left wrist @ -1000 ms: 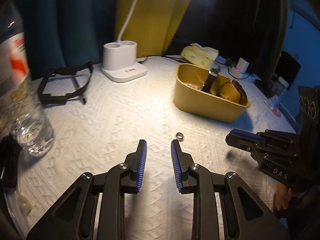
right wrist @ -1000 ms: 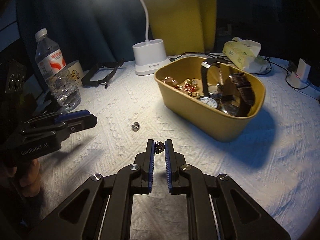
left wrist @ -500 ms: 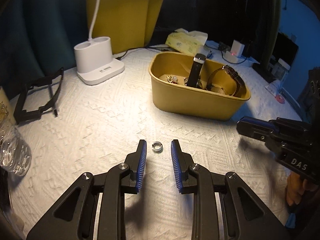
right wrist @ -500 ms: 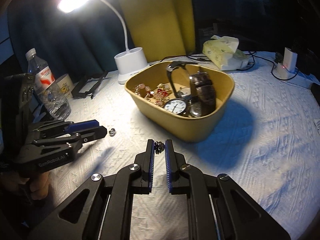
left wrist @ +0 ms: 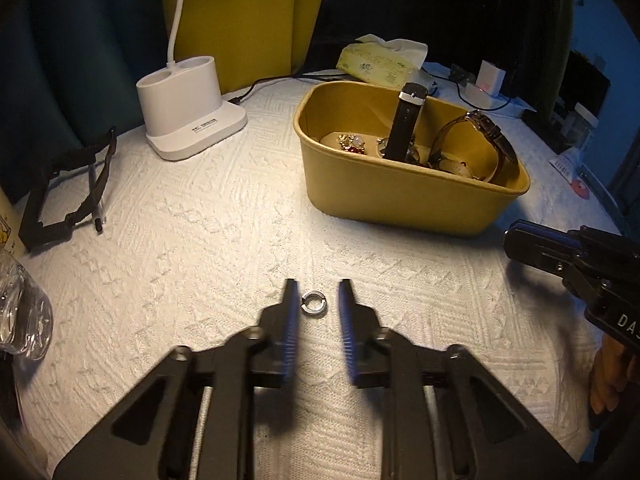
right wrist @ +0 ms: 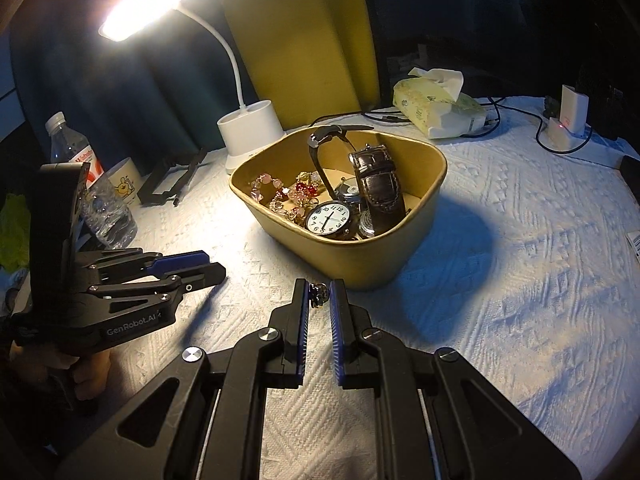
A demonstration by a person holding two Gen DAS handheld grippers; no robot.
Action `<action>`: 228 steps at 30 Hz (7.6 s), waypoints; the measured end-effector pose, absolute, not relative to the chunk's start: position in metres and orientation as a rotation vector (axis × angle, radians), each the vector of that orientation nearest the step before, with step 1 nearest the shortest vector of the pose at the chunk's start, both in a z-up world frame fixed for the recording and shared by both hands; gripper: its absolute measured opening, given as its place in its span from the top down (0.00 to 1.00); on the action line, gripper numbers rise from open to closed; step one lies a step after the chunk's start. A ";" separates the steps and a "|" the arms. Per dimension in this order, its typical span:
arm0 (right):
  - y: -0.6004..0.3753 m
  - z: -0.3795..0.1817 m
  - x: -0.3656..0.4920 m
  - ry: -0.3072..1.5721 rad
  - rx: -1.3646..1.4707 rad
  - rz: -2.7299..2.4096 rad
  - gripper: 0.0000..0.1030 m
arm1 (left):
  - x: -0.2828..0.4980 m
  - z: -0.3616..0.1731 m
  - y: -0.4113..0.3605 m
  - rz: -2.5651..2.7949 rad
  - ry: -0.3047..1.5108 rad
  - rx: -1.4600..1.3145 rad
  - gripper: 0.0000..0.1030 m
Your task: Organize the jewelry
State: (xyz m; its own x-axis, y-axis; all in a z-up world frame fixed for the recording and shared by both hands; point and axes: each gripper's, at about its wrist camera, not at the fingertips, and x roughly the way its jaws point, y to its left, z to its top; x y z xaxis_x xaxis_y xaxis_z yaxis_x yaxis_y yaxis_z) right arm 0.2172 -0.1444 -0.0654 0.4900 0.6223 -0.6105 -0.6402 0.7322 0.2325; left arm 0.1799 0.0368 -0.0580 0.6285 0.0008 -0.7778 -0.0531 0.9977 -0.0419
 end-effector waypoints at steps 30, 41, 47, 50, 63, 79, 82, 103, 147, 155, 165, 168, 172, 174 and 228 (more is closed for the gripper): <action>-0.140 -0.041 0.225 0.628 -0.007 0.761 0.90 | 0.181 0.009 0.011 -0.062 0.687 -0.026 0.86; -0.144 -0.043 0.234 0.607 0.004 0.776 0.90 | 0.199 0.007 -0.001 -0.085 0.690 -0.023 0.86; -0.148 -0.047 0.238 0.620 0.008 0.774 0.89 | 0.209 0.004 -0.012 -0.097 0.707 -0.014 0.86; -0.152 -0.046 0.237 0.615 0.010 0.775 0.89 | 0.213 0.001 -0.016 -0.102 0.718 -0.014 0.86; -0.178 -0.048 0.239 0.615 0.055 0.742 0.88 | 0.227 -0.009 -0.038 -0.142 0.776 -0.020 0.86; -0.180 -0.048 0.234 0.626 0.047 0.704 0.88 | 0.216 -0.004 -0.037 -0.162 0.784 -0.011 0.71; -0.179 -0.046 0.230 0.625 0.043 0.701 0.88 | 0.209 -0.001 -0.033 -0.159 0.772 -0.018 0.71; -0.164 -0.048 0.172 0.636 -0.025 0.693 0.88 | 0.139 -0.010 -0.011 -0.150 0.751 -0.074 0.71; -0.171 0.018 0.058 0.436 -0.097 0.543 0.78 | 0.015 0.052 0.015 -0.171 0.476 -0.086 0.65; -0.174 0.021 0.047 0.415 -0.089 0.533 0.70 | -0.002 0.055 0.014 -0.117 0.444 -0.062 0.65; -0.177 0.020 0.042 0.408 -0.090 0.533 0.66 | -0.010 0.058 0.016 -0.111 0.417 -0.068 0.65; -0.176 0.020 0.043 0.409 -0.090 0.533 0.66 | -0.011 0.058 0.015 -0.112 0.417 -0.068 0.64; -0.177 0.020 0.042 0.411 -0.089 0.533 0.65 | -0.011 0.058 0.015 -0.111 0.418 -0.068 0.64; -0.176 0.020 0.042 0.411 -0.090 0.532 0.65 | -0.011 0.058 0.015 -0.111 0.417 -0.067 0.64; -0.184 0.018 0.047 0.413 -0.088 0.536 0.61 | -0.007 0.063 0.011 -0.122 0.389 -0.046 0.62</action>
